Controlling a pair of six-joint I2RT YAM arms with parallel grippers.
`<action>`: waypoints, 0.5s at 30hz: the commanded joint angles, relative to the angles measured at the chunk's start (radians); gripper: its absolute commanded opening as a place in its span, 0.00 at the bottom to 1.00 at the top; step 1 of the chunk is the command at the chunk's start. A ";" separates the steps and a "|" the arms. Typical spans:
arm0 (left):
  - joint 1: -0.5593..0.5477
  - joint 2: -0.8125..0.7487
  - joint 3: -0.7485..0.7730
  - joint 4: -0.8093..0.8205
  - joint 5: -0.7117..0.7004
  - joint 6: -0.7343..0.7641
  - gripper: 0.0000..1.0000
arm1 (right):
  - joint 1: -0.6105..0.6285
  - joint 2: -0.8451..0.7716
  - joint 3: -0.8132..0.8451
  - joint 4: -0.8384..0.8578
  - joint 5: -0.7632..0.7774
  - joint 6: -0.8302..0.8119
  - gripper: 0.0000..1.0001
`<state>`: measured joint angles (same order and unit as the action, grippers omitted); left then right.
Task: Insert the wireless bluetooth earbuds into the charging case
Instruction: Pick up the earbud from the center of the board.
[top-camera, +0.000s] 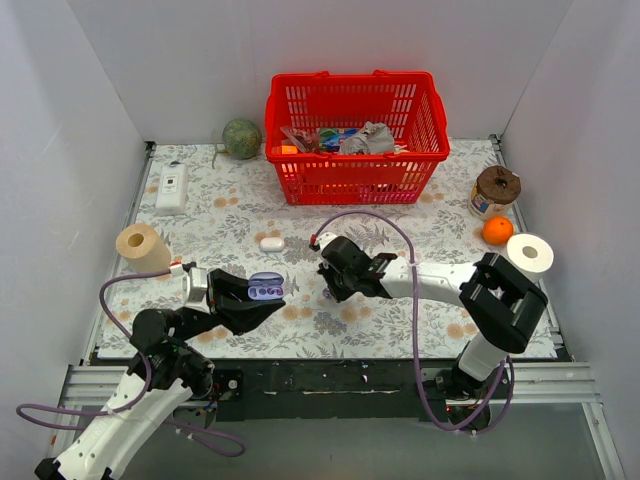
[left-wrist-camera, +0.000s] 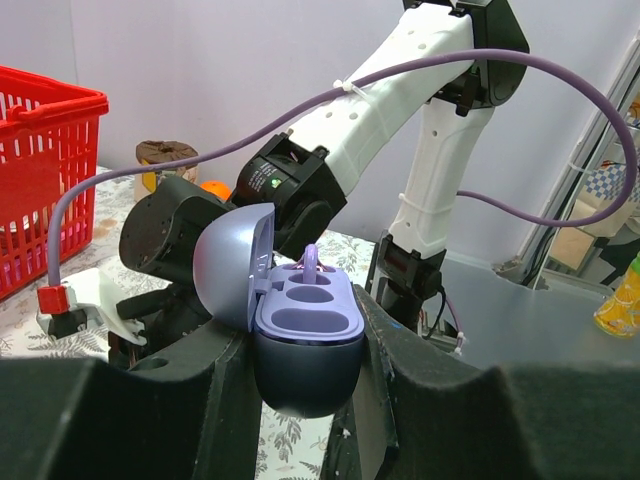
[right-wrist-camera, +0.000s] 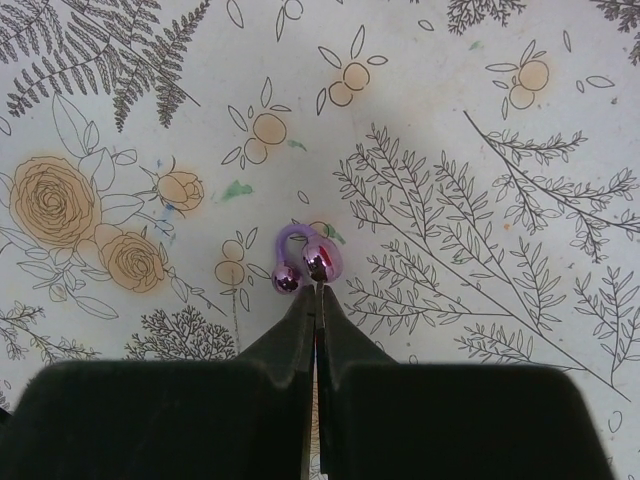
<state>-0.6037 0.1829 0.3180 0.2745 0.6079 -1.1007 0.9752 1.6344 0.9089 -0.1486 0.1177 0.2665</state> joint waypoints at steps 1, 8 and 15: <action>0.004 -0.017 -0.013 -0.018 -0.016 0.001 0.00 | -0.006 0.021 0.048 -0.002 0.028 0.005 0.01; 0.002 -0.023 -0.016 -0.024 -0.017 -0.002 0.00 | -0.009 0.047 0.068 -0.005 0.057 -0.053 0.01; 0.002 -0.025 -0.017 -0.023 -0.016 -0.007 0.00 | -0.013 0.076 0.097 0.004 0.066 -0.125 0.03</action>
<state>-0.6037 0.1661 0.3065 0.2527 0.6075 -1.1011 0.9688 1.6936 0.9527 -0.1612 0.1577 0.1947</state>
